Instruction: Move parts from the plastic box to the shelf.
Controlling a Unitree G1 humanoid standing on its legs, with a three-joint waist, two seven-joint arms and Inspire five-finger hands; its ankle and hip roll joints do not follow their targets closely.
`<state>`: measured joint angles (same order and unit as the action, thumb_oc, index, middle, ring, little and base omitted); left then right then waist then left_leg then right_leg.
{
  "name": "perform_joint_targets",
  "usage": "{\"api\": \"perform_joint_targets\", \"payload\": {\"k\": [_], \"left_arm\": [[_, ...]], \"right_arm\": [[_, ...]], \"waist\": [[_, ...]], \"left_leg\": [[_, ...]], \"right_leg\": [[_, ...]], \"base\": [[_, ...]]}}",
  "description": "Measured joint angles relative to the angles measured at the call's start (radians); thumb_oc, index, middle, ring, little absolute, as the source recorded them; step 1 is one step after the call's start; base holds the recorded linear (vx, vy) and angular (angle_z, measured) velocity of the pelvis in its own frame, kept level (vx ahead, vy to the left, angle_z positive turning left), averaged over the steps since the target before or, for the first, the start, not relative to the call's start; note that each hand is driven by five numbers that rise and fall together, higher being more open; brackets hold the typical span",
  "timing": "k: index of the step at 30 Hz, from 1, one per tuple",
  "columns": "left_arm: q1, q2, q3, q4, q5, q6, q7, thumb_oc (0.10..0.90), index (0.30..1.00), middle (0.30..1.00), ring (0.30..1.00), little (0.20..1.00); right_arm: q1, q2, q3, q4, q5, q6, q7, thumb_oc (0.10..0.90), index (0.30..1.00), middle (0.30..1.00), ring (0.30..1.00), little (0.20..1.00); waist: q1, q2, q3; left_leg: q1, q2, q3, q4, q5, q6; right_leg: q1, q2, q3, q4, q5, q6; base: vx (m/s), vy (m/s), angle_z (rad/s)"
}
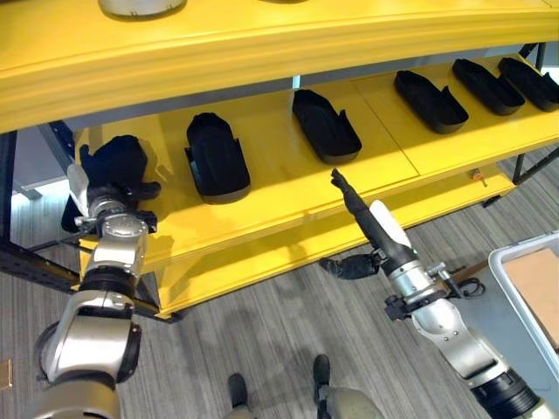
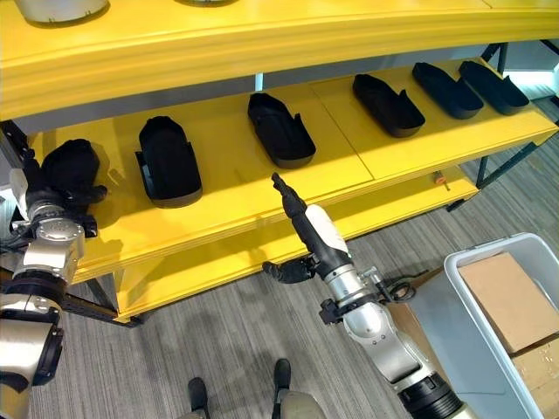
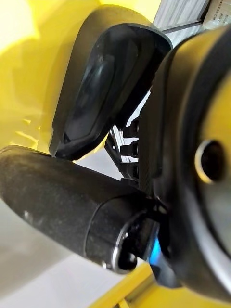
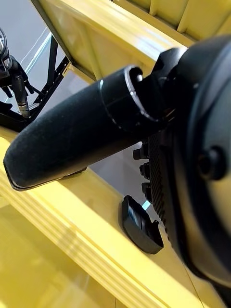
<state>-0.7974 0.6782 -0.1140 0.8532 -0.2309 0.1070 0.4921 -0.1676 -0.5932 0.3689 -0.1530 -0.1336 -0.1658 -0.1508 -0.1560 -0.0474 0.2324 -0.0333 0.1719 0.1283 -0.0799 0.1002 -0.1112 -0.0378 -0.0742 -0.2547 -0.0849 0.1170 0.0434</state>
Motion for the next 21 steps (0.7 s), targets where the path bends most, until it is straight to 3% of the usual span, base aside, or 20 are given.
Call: {"api": "perform_joint_targets", "payload": {"k": [8, 21], "left_arm": [[0.184, 0.001, 0.003, -0.365, 0.118, -0.024, 0.003, 0.900, 1.000, 1.000, 1.000, 1.000], [0.552, -0.024, 0.120, -0.709, 0.364, -0.066, -0.036, 0.900, 1.000, 1.000, 1.000, 1.000]], "right_arm": [[0.002, 0.002, -0.045, 0.000, 0.000, 0.003, 0.012, 0.900, 1.000, 1.000, 1.000, 1.000], [0.007, 0.019, -0.083, 0.001, -0.001, 0.004, 0.025, 0.900, 1.000, 1.000, 1.000, 1.000]], "waist": [[0.026, 0.003, -0.002], [0.084, 0.012, -0.015]], "left_leg": [[0.010, 0.000, -0.005, 0.000, 0.000, 0.000], [0.018, -0.001, -0.009, 0.000, 0.000, 0.000]], "right_leg": [[0.013, 0.000, -0.003, 0.000, 0.000, 0.000], [0.022, 0.000, -0.003, 0.000, 0.000, 0.000]], "base": [[0.00, 0.000, 0.00], [0.00, 0.000, 0.00]]}}
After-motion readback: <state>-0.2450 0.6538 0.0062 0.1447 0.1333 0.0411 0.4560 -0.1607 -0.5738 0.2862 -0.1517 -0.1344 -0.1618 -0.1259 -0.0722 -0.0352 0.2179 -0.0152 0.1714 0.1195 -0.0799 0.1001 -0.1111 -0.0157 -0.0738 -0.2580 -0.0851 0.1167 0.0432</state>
